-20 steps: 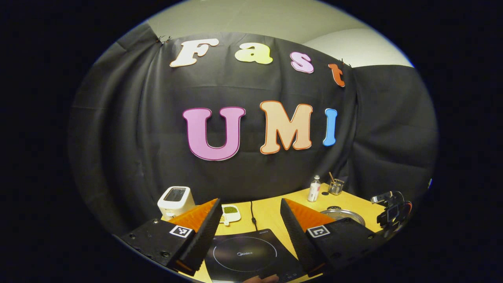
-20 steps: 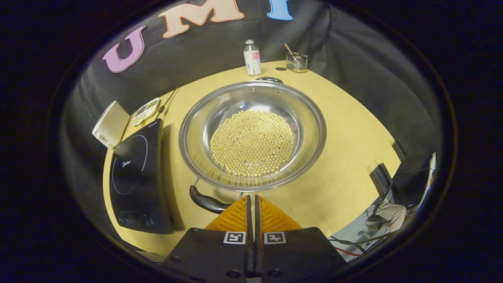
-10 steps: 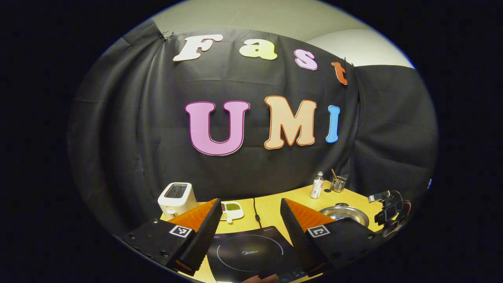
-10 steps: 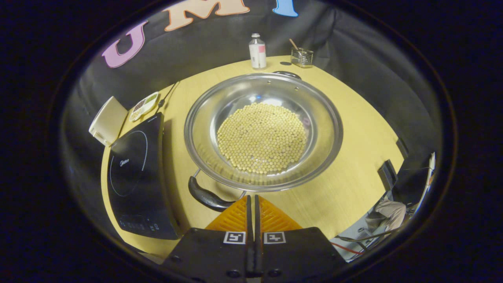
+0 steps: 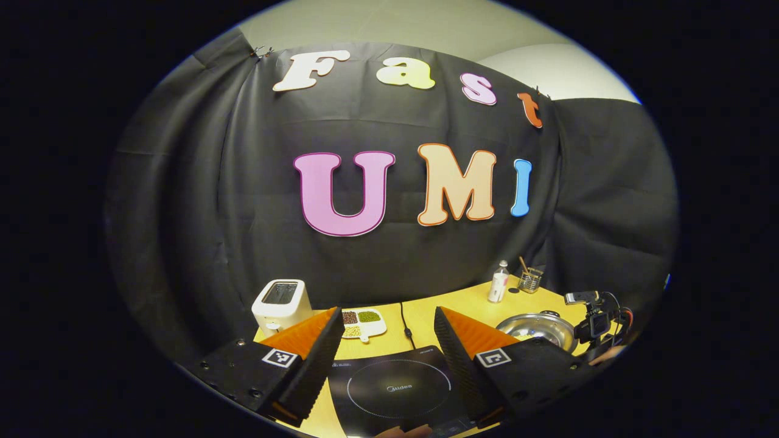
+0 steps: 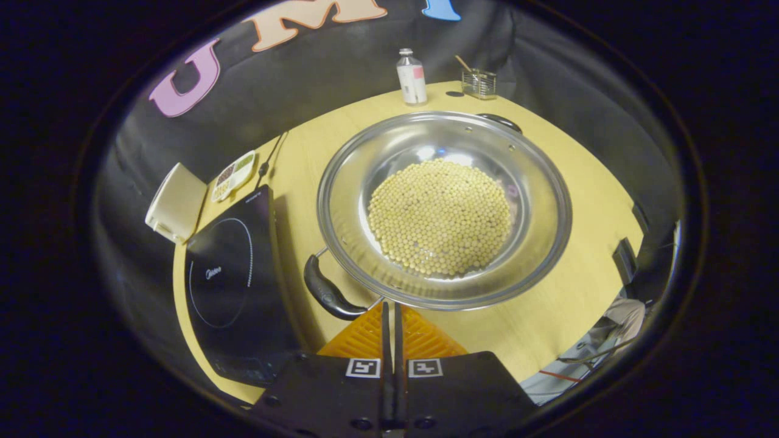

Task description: First push the handle of the pot to place it horizontally, then grasp the pot with both hands and set it on the induction cooktop.

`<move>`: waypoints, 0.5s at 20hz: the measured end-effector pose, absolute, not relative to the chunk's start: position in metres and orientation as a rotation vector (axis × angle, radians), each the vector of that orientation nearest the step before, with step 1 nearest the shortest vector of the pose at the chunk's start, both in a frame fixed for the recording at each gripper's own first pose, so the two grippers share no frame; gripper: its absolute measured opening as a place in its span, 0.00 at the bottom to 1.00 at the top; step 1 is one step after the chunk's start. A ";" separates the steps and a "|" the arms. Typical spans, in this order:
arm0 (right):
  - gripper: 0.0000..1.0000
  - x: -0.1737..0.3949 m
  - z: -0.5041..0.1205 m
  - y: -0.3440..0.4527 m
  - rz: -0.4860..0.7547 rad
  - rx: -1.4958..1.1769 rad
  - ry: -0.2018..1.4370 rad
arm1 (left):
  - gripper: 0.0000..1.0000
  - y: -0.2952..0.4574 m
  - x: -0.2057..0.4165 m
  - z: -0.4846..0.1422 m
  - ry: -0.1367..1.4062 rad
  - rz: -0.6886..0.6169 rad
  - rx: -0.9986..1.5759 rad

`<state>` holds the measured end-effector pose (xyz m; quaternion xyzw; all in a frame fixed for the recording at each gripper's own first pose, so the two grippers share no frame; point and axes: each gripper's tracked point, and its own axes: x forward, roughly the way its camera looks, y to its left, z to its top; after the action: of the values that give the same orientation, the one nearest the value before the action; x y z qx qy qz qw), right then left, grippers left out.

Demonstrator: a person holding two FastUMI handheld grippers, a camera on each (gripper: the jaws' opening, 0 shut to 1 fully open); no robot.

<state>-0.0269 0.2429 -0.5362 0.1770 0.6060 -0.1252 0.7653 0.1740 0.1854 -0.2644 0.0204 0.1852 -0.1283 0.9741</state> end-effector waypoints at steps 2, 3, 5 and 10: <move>0.02 -0.021 -0.537 0.251 -0.275 0.415 1.317 | 0.91 0.188 0.174 -0.265 0.378 -0.258 0.047; 0.00 -0.017 -0.537 0.255 -0.279 0.435 1.315 | 0.91 0.189 0.174 -0.265 0.377 -0.258 0.048; 0.02 -0.009 -0.538 0.260 -0.283 0.467 1.309 | 0.91 0.188 0.174 -0.267 0.379 -0.265 0.045; 0.03 0.000 -0.536 0.269 -0.264 0.497 1.304 | 0.91 0.189 0.174 -0.265 0.377 -0.261 0.054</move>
<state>-0.0005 0.2692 -0.5358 0.2283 0.5985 -0.1212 0.7583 0.1745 0.1886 -0.2648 0.0267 0.1866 -0.1291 0.9735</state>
